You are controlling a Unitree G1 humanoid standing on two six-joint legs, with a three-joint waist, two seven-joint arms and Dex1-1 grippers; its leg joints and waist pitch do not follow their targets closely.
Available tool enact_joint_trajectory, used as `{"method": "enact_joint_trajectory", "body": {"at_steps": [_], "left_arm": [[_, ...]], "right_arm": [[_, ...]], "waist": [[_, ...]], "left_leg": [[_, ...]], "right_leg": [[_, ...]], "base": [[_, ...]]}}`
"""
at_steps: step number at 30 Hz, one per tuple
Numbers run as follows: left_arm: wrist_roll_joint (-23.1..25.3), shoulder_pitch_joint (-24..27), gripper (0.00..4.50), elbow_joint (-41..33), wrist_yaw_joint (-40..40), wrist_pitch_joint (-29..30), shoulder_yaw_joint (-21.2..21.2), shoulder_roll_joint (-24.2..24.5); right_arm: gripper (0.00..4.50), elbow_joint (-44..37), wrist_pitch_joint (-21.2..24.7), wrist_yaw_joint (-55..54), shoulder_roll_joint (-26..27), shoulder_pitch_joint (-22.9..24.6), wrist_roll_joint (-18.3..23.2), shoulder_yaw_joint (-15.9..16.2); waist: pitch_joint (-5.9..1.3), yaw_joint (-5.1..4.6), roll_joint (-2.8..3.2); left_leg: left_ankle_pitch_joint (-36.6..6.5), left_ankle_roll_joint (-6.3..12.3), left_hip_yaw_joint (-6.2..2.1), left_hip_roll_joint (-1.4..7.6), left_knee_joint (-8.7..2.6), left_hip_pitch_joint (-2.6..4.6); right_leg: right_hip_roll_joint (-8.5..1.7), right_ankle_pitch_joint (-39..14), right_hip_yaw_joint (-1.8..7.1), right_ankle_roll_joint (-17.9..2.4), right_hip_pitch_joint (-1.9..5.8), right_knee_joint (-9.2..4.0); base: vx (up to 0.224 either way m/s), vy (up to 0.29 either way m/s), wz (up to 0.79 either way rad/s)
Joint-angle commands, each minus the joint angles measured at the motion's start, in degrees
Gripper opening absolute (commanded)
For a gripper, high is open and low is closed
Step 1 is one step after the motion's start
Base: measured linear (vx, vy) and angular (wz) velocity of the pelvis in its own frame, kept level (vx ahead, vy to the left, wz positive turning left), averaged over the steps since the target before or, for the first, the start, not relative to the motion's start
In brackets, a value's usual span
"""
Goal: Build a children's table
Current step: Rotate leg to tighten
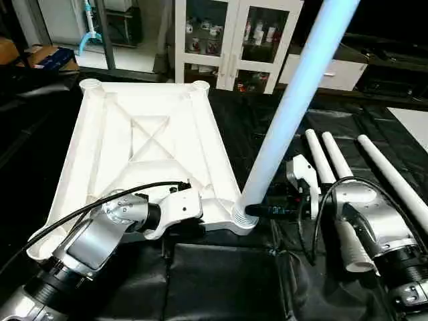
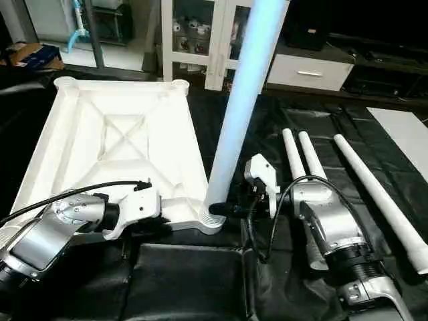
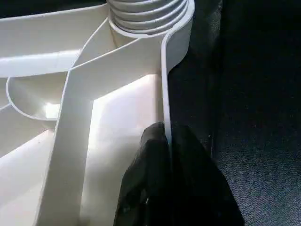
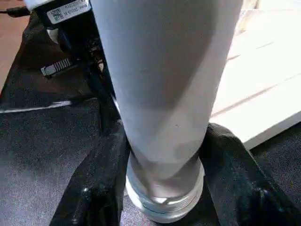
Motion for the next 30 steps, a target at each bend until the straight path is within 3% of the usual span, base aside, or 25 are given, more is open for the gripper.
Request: {"method": "enact_joint_trajectory", "body": {"at_steps": [1,7,10,14,16,17,18,23,25,28,30], "left_arm": [[-1.2,0.1,0.0,-1.7,-0.8,-0.4,-1.1,-1.1],[-1.3,-0.5,0.0,-1.3,2.5,2.9,0.6,-3.2],[-0.3,-1.9,0.0,-0.6,7.7,8.3,2.1,-6.3],[2.2,-4.3,0.0,1.4,14.4,13.2,3.5,-10.1],[2.4,-5.2,0.0,1.7,17.7,16.8,4.8,-12.9],[3.0,-5.9,0.0,1.8,20.0,19.2,5.2,-14.8],[3.3,-6.1,0.0,1.7,20.7,20.2,5.1,-15.7],[3.8,-6.0,0.0,1.6,20.8,20.2,4.6,-15.9],[3.9,-5.7,0.0,1.7,20.6,19.3,4.3,-15.1],[3.6,-4.9,0.0,1.6,18.9,17.1,4.1,-13.0],[3.1,-3.7,0.0,1.0,16.3,15.8,3.4,-10.1]], "right_arm": [[1.95,1.3,0.4,-3.9,1.6,0.1,0.5,-2.1],[1.9,3.8,0.6,-14.0,5.2,0.5,0.9,-6.2],[1.89,4.8,0.8,-28.3,9.0,1.3,-2.8,-8.1],[1.88,5.6,3.0,-47.7,14.7,2.6,-8.1,-11.0],[1.88,6.8,3.2,-57.8,17.6,2.9,-10.9,-12.2],[1.87,8.6,2.6,-65.9,20.4,2.4,-12.7,-12.9],[1.87,9.7,2.3,-68.6,21.8,1.8,-13.2,-12.7],[1.87,9.8,0.5,-67.8,24.6,0.6,-12.2,-11.8],[2.43,7.3,-1.8,-60.3,25.3,0.8,-9.6,-10.1],[2.56,2.3,-3.5,-52.0,23.7,1.9,-7.9,-8.3],[2.94,-1.6,-2.8,-48.0,20.1,2.3,-6.7,-7.3]], "waist": [[-2.45,-0.34,0.26],[-2.49,-1.03,0.29],[-2.54,-1.59,0.08],[-2.74,-2.13,0.04],[-2.72,-2.14,-0.02],[-2.8,-2.19,0.47],[-2.84,-2.28,0.46],[-2.87,-2.5,0.24],[-2.79,-2.52,0.19],[-2.74,-2.35,0.23],[-2.87,-1.9,0.26]], "left_leg": [[-6.2,2.05,-0.97,3.48,-5.32,0.39],[-6.7,0.61,-1.08,3.43,-5.49,0.28],[-5.1,0.41,-1.05,3.35,-5.43,0.13],[-3.9,-1.25,-1.09,3.0,-5.5,0.18],[-3.7,-0.94,-0.95,3.02,-5.5,0.17],[-2.4,-1.08,-0.95,2.96,-5.49,0.14],[-1.6,-1.4,-1.01,2.91,-5.56,0.11],[-3.4,-0.49,-0.96,2.87,-5.52,-0.1],[-3.9,-0.26,-0.99,2.96,-5.59,-0.12],[-5.3,0.4,-1.02,3.09,-5.54,-0.15],[-1.7,1.64,-0.94,3.09,-5.37,-0.07]], "right_leg": [[-4.39,-8.0,2.22,-13.1,1.55,-4.41],[-4.31,-7.5,2.21,-13.0,1.56,-4.36],[-4.35,-6.1,2.29,-13.1,1.69,-4.24],[-4.22,-6.5,2.39,-12.1,1.7,-4.39],[-4.14,-4.8,2.47,-12.0,1.66,-4.37],[-4.06,-2.6,2.54,-12.1,1.68,-4.08],[-3.98,-1.1,2.49,-12.0,1.75,-4.01],[-3.76,1.2,2.5,-11.1,1.9,-3.89],[-3.78,0.9,2.45,-11.1,1.85,-3.91],[-3.85,0.0,2.51,-11.2,1.93,-4.1],[-3.73,4.7,2.4,-12.3,2.03,-3.64]], "base": [[0.0,0.0,0.0],[0.0,0.0,0.0],[0.0,0.0,0.0],[0.0,0.0,0.0],[0.0,0.0,0.0],[0.0,0.0,0.0],[0.0,0.0,0.0],[0.0,0.0,0.0],[0.0,0.0,0.0],[0.0,0.0,0.0],[0.0,0.0,0.0]]}}
